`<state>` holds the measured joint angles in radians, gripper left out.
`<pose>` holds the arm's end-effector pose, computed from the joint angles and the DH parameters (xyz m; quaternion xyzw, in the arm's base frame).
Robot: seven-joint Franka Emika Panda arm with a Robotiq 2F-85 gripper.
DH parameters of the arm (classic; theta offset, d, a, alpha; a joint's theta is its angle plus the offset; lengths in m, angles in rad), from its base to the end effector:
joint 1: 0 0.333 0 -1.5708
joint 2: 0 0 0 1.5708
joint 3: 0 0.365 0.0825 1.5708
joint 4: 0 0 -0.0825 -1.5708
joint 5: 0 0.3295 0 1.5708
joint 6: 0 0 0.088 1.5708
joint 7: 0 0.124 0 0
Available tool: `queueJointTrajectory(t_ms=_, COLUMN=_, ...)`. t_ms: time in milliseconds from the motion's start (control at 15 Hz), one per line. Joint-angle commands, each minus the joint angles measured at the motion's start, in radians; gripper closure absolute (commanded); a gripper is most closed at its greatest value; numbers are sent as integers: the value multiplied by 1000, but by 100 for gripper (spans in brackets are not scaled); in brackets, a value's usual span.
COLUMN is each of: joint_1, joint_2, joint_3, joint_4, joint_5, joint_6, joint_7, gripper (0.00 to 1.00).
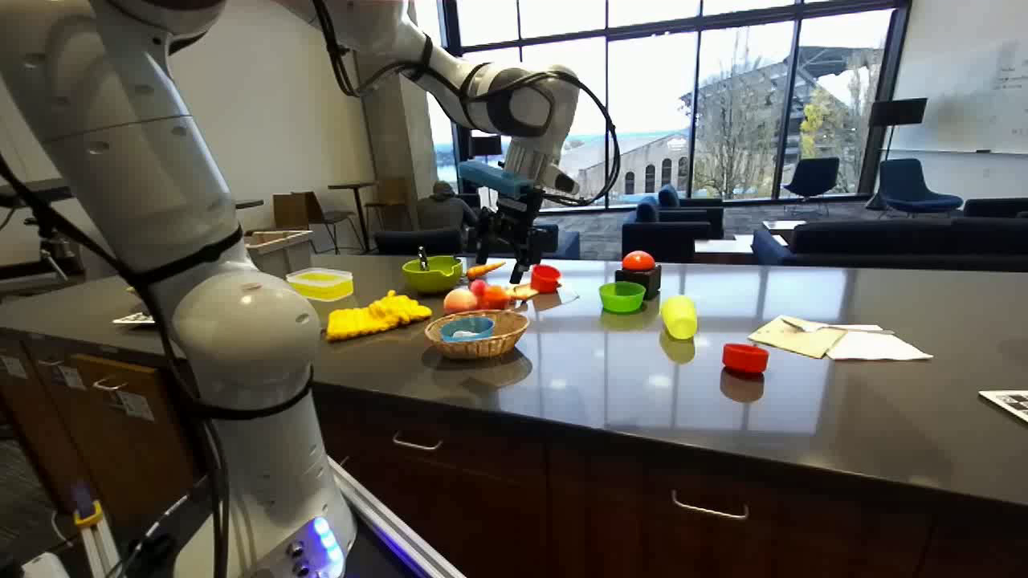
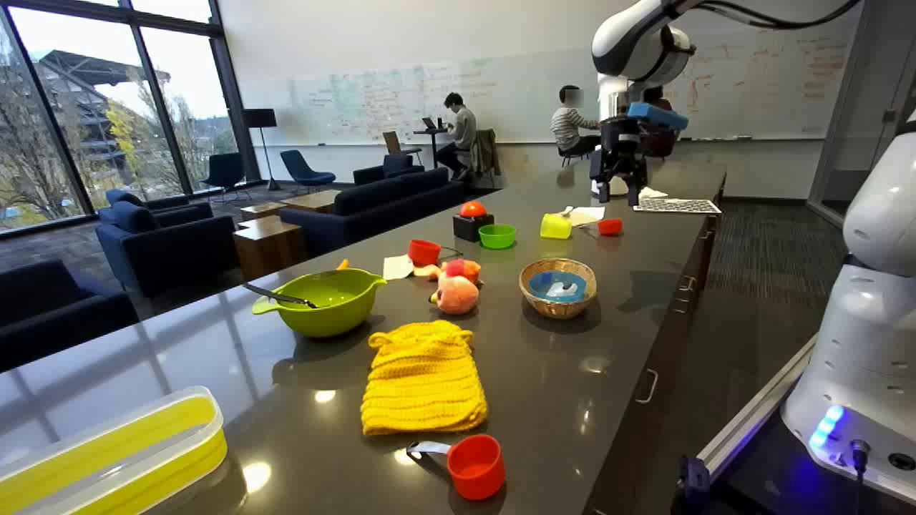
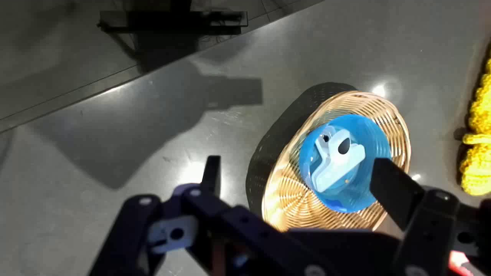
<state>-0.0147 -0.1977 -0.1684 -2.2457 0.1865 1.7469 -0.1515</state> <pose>0.3847 -0.0549 0.4857 -0.9821 0.0415 0.1319 0.1278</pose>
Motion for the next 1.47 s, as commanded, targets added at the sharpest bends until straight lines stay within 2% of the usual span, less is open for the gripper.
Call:
queueJointTrajectory(t_ms=0, joint_1=-23, joint_2=1, joint_3=22, joint_4=2, joint_5=3, joint_6=-2, joint_7=-4, gripper=0)
queueJointTrajectory(t_ms=67, joint_1=-23, joint_2=1, joint_3=22, joint_4=2, joint_5=3, joint_6=-2, joint_7=-4, gripper=0)
queueJointTrajectory(t_ms=133, joint_1=5, joint_2=33, joint_3=40, joint_4=5, joint_5=30, joint_6=-46, joint_7=-50, gripper=0)
queueJointTrajectory(t_ms=400, joint_1=103, joint_2=18, joint_3=164, joint_4=-117, joint_5=147, joint_6=-6, joint_7=-110, gripper=0)
queueJointTrajectory(t_ms=667, joint_1=232, joint_2=89, joint_3=315, joint_4=-165, joint_5=257, joint_6=1, joint_7=-135, gripper=0)
queueJointTrajectory(t_ms=933, joint_1=296, joint_2=134, joint_3=410, joint_4=-158, joint_5=153, joint_6=125, joint_7=-181, gripper=0)
queueJointTrajectory(t_ms=1200, joint_1=308, joint_2=141, joint_3=434, joint_4=-167, joint_5=34, joint_6=244, joint_7=-291, gripper=0)
queueJointTrajectory(t_ms=1400, joint_1=315, joint_2=93, joint_3=440, joint_4=-205, joint_5=-20, joint_6=330, joint_7=-377, gripper=0)
